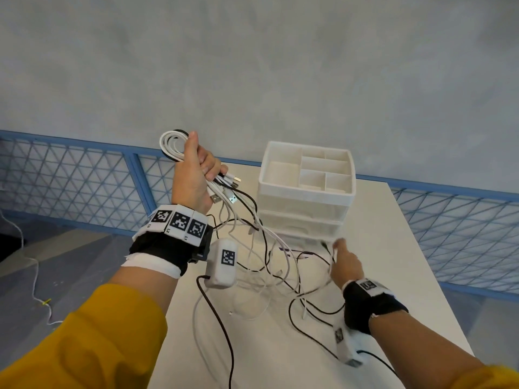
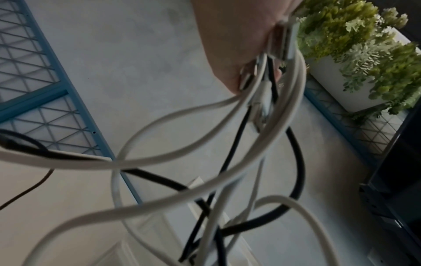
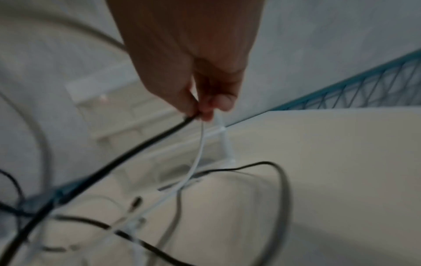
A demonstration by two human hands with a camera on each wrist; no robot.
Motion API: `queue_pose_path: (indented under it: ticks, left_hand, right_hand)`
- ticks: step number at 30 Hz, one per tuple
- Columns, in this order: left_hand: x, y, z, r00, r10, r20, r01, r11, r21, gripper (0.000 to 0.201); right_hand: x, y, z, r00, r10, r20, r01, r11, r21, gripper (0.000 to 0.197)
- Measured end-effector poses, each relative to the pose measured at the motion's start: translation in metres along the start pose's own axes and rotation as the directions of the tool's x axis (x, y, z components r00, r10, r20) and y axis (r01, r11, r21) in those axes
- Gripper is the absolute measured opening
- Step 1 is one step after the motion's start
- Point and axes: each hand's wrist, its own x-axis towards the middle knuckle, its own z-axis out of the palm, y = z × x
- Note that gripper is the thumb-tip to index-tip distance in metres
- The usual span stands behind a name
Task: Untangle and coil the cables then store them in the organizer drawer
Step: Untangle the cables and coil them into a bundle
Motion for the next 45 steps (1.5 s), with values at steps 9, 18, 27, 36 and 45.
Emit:
queue_pose_path:
  ticks: [9, 18, 27, 36, 45]
  left_hand:
    - [-0.005, -0.016, 0.010, 1.000, -0.028, 0.012, 0.027, 0.997, 0.071, 0.049]
    - [0.001, -0.018, 0.017, 1.000, -0.001, -0.016, 0.003, 0.993, 0.116, 0.048]
    - [0.014, -0.026, 0.005, 0.995, 0.007, -0.104, 0.005, 0.993, 0.115, 0.045]
    - [0.024, -0.017, -0.005, 0.986, 0.024, -0.163, -0.012, 0.997, 0.076, 0.048]
    - [0.007, -0.016, 0.012, 0.999, -0.031, -0.030, 0.034, 0.994, 0.102, 0.048]
  right_hand:
    - [-0.008, -0.080, -0.056, 0.927, -0.371, -0.055, 0.372, 0.928, 0.026, 0.022]
    - [-0.037, -0.118, -0.042, 0.802, -0.594, -0.061, 0.584, 0.758, 0.290, 0.025]
    - [-0.032, -0.064, -0.056, 0.897, -0.334, -0.290, 0.425, 0.470, 0.774, 0.024]
    - [-0.004, -0.006, -0.049, 0.890, 0.216, -0.402, 0.215, 0.578, 0.787, 0.028]
    - [-0.016, -0.060, -0.049, 0.909, -0.414, -0.037, 0.403, 0.855, 0.328, 0.061]
